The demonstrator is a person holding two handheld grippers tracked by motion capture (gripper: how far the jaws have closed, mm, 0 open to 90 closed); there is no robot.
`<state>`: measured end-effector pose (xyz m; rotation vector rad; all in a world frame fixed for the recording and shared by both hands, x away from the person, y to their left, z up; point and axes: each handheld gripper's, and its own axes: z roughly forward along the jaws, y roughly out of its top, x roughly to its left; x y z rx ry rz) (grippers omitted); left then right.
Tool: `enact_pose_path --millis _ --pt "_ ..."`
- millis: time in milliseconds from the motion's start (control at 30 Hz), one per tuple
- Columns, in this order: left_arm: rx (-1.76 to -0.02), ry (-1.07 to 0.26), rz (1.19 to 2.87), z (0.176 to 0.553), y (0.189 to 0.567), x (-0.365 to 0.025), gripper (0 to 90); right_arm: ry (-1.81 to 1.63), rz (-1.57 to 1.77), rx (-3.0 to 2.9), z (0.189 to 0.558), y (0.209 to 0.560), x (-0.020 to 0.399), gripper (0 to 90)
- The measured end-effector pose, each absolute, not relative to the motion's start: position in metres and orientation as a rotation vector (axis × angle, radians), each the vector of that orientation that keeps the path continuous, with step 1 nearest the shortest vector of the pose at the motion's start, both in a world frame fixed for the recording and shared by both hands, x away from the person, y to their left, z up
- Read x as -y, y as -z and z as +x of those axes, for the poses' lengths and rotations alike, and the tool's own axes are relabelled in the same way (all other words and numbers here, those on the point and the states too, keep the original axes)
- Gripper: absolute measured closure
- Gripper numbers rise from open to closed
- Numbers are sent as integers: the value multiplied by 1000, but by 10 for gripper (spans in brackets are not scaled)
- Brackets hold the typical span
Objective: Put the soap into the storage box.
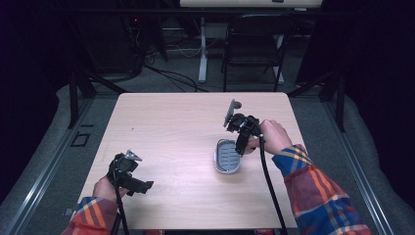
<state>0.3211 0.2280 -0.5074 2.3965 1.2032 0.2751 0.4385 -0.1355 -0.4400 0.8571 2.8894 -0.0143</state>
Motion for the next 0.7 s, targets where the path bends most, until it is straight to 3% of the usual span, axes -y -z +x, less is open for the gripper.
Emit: enact_pose_path --millis 700 --pt "-1202 -275 2401 321 508 -228 0 22 810 -2932 445 454 111 244"
